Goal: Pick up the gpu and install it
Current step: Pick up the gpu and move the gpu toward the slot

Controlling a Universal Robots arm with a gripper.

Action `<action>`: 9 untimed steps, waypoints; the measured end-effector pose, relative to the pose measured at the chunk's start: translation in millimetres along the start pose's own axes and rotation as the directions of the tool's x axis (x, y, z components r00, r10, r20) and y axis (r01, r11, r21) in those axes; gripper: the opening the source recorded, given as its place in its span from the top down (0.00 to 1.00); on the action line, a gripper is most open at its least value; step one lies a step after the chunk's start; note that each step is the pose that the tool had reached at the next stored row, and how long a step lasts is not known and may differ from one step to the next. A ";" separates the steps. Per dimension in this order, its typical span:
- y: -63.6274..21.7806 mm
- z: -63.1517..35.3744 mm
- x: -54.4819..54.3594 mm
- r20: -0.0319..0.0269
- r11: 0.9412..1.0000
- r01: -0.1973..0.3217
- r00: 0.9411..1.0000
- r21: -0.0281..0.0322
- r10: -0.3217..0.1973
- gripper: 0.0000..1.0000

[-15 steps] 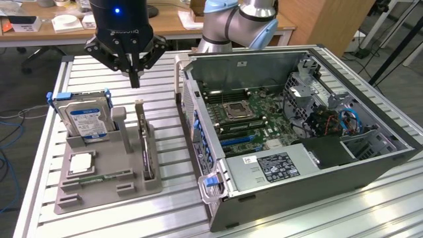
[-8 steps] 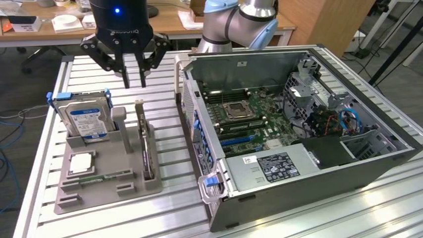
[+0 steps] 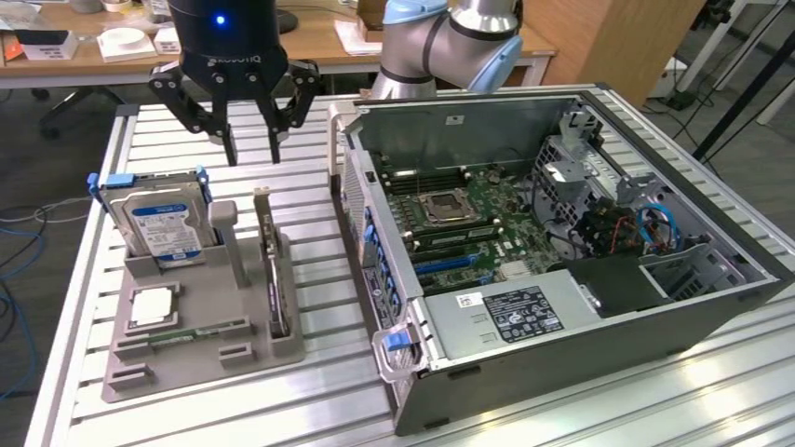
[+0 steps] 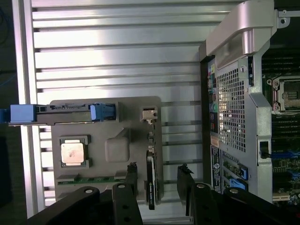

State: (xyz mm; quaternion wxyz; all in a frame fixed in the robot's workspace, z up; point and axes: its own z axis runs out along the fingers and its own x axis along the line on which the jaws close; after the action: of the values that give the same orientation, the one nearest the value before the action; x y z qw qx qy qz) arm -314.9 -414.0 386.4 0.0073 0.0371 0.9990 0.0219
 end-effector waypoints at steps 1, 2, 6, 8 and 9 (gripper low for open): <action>0.0 0.0 0.0 0.000 1.000 0.000 1.000 0.000 0.000 0.53; -0.1 2.7 0.0 0.000 1.000 0.000 1.000 0.000 0.000 0.53; -0.2 3.5 0.0 0.000 1.000 0.000 1.000 0.000 0.000 0.53; -0.2 3.9 0.1 0.000 1.000 0.000 1.000 0.000 0.000 0.53; -0.2 4.1 0.0 0.000 1.000 0.000 1.000 0.000 0.000 0.53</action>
State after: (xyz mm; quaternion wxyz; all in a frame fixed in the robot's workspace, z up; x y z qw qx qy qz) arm -314.9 -414.0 382.3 0.0073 0.0371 0.9990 0.0219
